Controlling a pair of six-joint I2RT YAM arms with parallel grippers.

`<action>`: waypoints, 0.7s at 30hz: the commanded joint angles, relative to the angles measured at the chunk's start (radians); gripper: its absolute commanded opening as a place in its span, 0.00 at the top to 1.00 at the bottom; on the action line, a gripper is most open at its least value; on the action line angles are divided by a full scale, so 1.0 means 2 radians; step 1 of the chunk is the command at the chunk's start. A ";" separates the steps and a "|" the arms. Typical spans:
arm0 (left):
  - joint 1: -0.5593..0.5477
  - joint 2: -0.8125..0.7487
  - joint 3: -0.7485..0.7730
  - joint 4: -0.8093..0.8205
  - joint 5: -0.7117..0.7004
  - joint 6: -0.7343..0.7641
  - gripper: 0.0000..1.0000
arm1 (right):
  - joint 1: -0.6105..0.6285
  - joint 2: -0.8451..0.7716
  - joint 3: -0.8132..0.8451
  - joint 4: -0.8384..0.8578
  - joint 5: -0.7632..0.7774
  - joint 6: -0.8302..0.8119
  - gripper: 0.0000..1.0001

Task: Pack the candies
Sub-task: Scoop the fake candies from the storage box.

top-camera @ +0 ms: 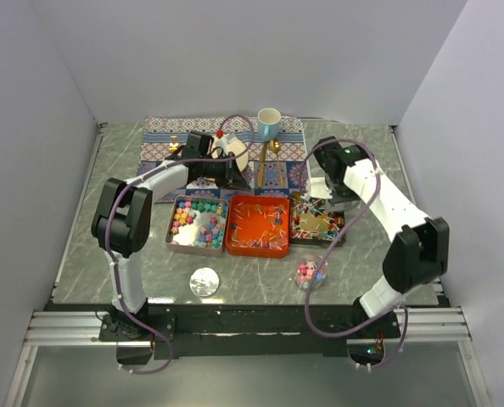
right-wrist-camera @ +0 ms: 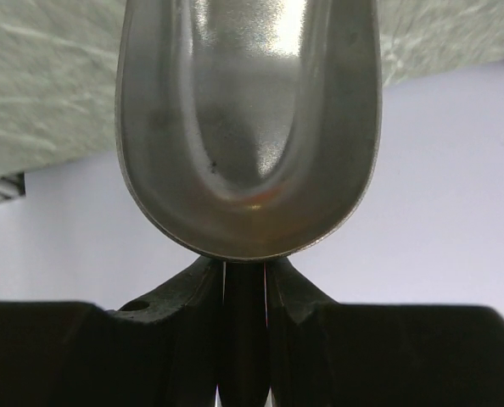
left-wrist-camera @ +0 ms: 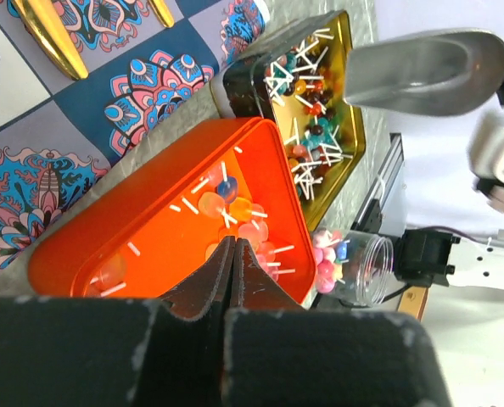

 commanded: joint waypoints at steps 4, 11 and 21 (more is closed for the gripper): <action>-0.010 -0.023 -0.021 0.065 0.002 -0.023 0.99 | 0.005 0.060 0.058 -0.079 0.085 0.041 1.00; -0.018 -0.025 -0.027 0.068 -0.003 -0.024 0.99 | 0.015 0.103 0.039 -0.071 0.131 0.072 1.00; -0.020 -0.034 -0.033 0.071 -0.008 -0.022 0.99 | 0.022 0.157 0.037 -0.035 0.151 0.079 1.00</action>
